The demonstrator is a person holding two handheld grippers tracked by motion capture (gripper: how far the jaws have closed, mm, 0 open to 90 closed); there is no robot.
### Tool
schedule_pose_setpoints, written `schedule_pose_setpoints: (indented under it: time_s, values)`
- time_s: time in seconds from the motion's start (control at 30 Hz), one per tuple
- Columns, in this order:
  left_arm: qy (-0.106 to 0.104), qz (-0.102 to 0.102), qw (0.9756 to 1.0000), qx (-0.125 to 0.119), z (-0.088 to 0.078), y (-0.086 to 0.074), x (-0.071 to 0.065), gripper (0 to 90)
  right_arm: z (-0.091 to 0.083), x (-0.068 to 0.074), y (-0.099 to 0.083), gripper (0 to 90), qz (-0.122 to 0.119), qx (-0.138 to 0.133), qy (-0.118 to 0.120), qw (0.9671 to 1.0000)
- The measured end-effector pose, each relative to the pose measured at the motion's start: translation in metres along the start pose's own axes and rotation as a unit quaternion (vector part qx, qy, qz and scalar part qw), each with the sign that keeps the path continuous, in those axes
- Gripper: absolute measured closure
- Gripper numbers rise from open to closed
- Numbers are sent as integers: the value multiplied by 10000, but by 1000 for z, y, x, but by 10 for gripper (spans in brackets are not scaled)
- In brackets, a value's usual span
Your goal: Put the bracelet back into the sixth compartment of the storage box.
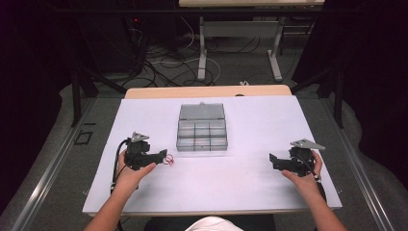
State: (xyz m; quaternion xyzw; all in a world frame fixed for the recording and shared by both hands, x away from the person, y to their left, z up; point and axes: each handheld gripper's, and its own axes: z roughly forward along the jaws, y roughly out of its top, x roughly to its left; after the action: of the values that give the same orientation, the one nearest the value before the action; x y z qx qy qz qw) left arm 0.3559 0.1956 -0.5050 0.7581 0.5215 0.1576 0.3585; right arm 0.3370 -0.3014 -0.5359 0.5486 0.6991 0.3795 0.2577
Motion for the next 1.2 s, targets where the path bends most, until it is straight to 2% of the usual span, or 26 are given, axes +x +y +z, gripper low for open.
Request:
schedule_pose_setpoints:
  time_s: [0.2,0.3,0.63,0.73,0.8,0.87,0.97,1.03,1.13,1.17,1.2]
  values:
    - [-8,-136,9999,103,4,4,-1,413,0,0,0,0,2,15,21,10000]
    - [-140,-226,9995,149,6,6,-1,470,0,0,0,0,4,16,16,10000]
    - [-178,-379,9990,177,14,10,-1,492,1,0,-1,0,-5,39,25,10000]
    - [-204,-415,9986,274,16,11,1,495,1,0,-1,0,-12,40,36,10000]
    - [-218,-504,9980,328,18,12,2,501,1,0,-1,0,-8,41,34,10000]
    - [-319,-582,9969,430,19,13,4,530,2,0,-1,0,-6,48,39,10000]
    - [-315,-726,9953,556,21,14,6,538,2,0,-1,0,-8,56,38,10000]
    - [-277,-881,9942,543,23,15,6,538,2,0,-1,0,-4,60,49,10000]
    - [-227,-919,9938,577,25,15,7,538,2,0,-1,0,-13,64,33,10000]
    - [-276,-936,9930,661,25,16,8,544,2,0,-1,0,-15,67,33,10000]
    - [-260,-979,9929,618,27,16,9,544,2,0,-1,0,-15,67,33,10000]
